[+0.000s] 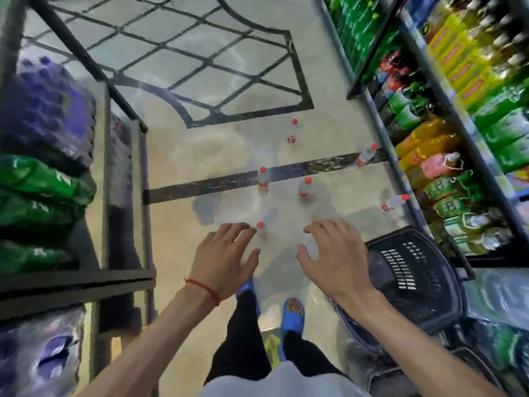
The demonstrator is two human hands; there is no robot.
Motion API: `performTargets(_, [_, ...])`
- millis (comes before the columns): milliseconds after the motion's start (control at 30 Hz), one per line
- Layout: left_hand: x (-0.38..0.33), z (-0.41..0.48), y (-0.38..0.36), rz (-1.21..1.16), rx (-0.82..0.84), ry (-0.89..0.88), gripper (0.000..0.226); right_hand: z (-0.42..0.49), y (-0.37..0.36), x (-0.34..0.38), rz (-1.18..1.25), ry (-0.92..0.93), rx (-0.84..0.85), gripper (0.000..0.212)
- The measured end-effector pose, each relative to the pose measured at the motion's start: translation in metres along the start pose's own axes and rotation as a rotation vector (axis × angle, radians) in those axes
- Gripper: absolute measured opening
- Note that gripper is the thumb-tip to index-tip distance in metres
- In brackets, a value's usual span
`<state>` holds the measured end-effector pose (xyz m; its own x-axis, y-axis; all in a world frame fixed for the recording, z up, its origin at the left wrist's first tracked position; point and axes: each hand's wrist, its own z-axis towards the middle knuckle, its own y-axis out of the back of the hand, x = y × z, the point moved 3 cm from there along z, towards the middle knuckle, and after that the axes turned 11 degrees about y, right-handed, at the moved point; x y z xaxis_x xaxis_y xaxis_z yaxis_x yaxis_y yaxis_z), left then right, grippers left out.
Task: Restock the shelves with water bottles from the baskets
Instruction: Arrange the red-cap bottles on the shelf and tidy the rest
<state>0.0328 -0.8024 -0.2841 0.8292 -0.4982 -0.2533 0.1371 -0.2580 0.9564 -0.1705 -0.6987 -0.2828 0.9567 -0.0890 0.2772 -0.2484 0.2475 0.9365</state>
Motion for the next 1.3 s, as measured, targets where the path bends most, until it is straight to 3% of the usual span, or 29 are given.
performTargets(300, [0.061,0.075,-0.080,-0.015,0.119,-0.035,0.039,0.021,-0.091,-0.021,0.029,-0.178,0.074,0.028])
performTargets(633, [0.105,0.113,-0.297,-0.104,0.210,0.121,0.038,-0.008,-0.311,-0.100,0.159,-0.335,0.159,0.028])
performTargets(867, [0.170,0.149,-0.508,-0.274,0.361,0.411,0.068,-0.044,-0.496,-0.171,0.137,-0.336,0.220,0.032])
performTargets(1000, [0.194,0.182,-0.622,-0.430,0.382,0.400,0.095,-0.061,-0.588,-0.212,0.170,-0.377,0.232,0.026])
performTargets(1167, [0.203,0.227,-0.712,-0.749,0.193,0.473,0.121,-0.057,-0.679,-0.243,0.162,-0.372,0.184,0.027])
performTargets(1300, [0.211,0.256,-0.761,-0.809,0.128,0.421,0.104,-0.046,-0.726,-0.255,0.215,-0.420,0.122,0.029])
